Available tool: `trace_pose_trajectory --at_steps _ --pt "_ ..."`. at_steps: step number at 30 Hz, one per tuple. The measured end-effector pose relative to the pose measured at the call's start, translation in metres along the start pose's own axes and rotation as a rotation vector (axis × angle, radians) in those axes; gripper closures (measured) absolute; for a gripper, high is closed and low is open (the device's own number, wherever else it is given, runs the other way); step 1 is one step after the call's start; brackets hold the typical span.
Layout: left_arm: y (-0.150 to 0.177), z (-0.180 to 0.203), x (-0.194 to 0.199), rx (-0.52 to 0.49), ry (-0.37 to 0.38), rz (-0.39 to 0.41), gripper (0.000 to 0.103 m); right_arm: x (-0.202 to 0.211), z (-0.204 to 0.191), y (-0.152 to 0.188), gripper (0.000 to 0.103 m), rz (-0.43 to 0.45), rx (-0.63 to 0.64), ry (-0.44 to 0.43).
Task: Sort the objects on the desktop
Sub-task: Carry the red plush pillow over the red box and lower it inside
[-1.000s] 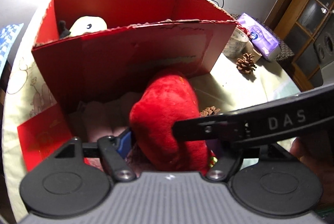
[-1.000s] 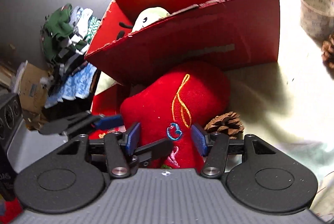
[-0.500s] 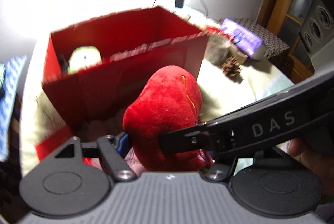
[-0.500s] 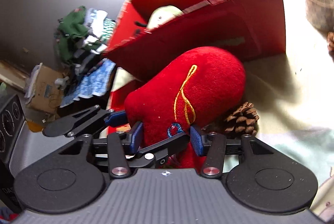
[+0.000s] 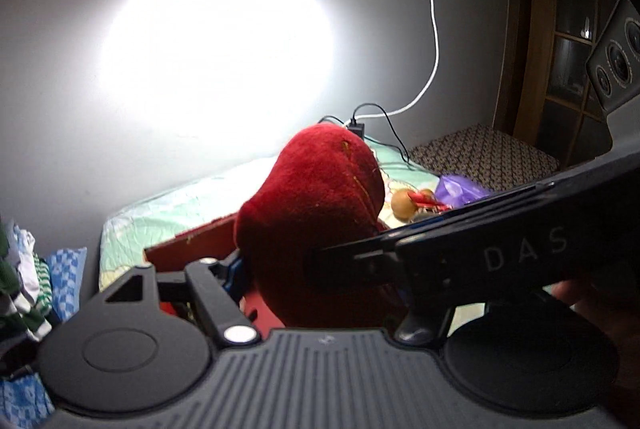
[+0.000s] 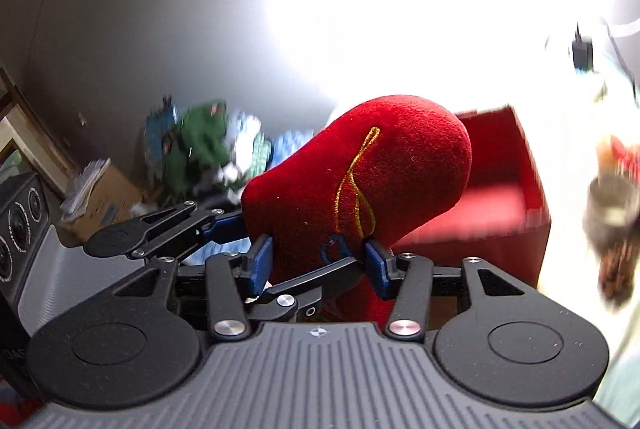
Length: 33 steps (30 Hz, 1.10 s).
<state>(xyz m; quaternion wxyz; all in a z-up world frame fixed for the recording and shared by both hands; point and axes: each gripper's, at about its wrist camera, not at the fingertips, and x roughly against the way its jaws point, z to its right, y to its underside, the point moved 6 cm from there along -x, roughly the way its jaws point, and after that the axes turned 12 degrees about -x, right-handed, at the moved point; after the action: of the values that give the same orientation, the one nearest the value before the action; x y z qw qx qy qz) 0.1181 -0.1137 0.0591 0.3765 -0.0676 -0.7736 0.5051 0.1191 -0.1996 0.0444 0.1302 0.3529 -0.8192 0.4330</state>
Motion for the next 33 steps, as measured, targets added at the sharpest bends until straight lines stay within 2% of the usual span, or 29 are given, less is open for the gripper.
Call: trace_pose_trajectory --at_steps 3,6,10,13,17,21,26,29,33 --pt "-0.016 -0.024 -0.027 0.031 -0.005 0.006 0.034 -0.015 0.002 -0.036 0.051 0.041 0.020 0.020" --pt "-0.021 -0.042 -0.058 0.063 0.001 -0.024 0.034 -0.039 0.012 -0.060 0.051 0.040 0.007 0.049" --pt "-0.012 -0.057 -0.098 0.091 0.004 -0.072 0.034 -0.072 0.036 -0.076 0.051 0.022 -0.031 0.070" --pt "0.002 -0.064 -0.123 0.137 0.007 -0.121 0.034 -0.094 0.053 -0.078 0.051 0.015 -0.066 0.090" --pt "0.025 -0.069 -0.143 0.200 0.011 -0.175 0.034 -0.123 0.071 -0.072 0.051 -0.037 -0.093 0.126" --pt "0.033 -0.076 -0.149 0.269 0.012 -0.186 0.033 -0.139 0.067 -0.066 0.050 -0.086 -0.051 0.159" --pt "0.049 -0.085 -0.165 0.377 0.039 -0.257 0.031 -0.162 0.070 -0.067 0.045 -0.179 -0.051 0.194" --pt "0.054 -0.086 -0.161 0.402 0.046 -0.272 0.031 -0.169 0.069 -0.063 0.044 -0.219 -0.067 0.214" --pt "0.063 -0.090 -0.176 0.378 0.009 -0.369 0.031 -0.182 0.073 -0.060 0.045 -0.237 -0.111 0.223"
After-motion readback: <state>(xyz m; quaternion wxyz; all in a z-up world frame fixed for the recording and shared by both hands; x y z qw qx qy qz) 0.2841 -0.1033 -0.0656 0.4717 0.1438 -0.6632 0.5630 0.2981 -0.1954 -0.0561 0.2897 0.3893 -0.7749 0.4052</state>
